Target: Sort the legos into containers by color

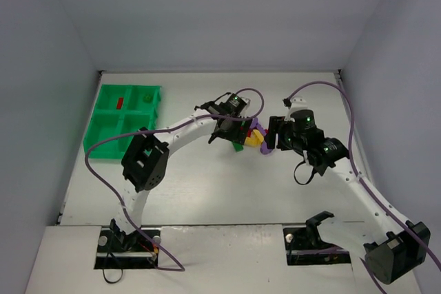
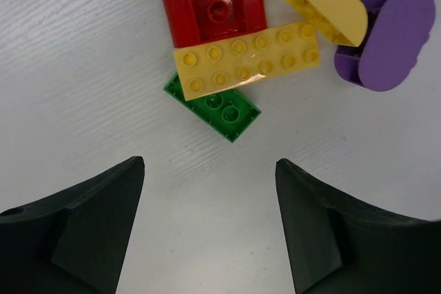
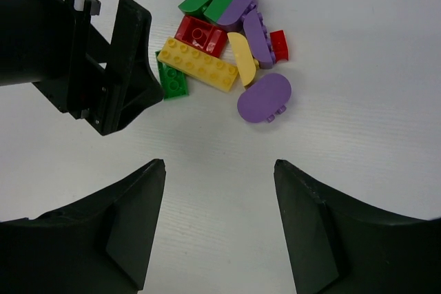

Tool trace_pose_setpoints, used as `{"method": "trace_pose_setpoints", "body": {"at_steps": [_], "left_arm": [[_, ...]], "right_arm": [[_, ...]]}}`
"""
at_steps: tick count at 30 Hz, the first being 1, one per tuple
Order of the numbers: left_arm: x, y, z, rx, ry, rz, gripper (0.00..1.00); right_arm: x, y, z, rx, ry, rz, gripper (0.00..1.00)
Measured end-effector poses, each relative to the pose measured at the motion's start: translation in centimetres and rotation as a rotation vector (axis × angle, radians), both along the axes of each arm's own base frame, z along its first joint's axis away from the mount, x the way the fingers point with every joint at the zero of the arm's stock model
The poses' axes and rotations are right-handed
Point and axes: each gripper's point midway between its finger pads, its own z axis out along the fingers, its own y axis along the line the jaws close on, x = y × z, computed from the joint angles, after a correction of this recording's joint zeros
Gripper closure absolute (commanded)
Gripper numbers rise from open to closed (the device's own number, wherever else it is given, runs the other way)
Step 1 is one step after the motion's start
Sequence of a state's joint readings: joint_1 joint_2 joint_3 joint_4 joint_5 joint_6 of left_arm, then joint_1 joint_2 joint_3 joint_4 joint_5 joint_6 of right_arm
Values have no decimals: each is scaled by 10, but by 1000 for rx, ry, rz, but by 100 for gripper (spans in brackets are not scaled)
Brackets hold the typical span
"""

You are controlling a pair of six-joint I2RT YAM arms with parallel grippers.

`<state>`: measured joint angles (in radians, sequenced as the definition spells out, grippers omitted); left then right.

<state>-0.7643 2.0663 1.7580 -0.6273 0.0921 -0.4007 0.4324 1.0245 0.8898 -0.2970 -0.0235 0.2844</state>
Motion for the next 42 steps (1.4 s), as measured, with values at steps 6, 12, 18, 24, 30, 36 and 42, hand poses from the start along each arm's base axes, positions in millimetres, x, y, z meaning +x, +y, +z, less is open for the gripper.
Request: {"method": "trace_pose_setpoints", "body": {"at_steps": [6, 12, 18, 24, 30, 36, 42], "left_arm": [[-7, 6, -14, 18, 40, 137, 28], [-8, -6, -17, -22, 59, 219, 28], [-3, -18, -45, -1, 91, 270, 28], [0, -12, -57, 41, 84, 308, 33], [4, -7, -61, 64, 69, 339, 71], [5, -3, -60, 77, 61, 350, 100], [-23, 36, -56, 156, 78, 354, 100]], "right_arm": [[-1, 0, -2, -1, 4, -1, 37], [-1, -1, -2, 0, 3, -2, 37], [-4, -2, 0, 5, -8, -3, 36], [-6, -6, 0, 0, -19, -15, 36], [-8, -8, -6, -9, -5, -19, 36], [-8, -8, -6, -10, -6, -19, 36], [-8, -8, -6, -10, -6, -20, 36]]}}
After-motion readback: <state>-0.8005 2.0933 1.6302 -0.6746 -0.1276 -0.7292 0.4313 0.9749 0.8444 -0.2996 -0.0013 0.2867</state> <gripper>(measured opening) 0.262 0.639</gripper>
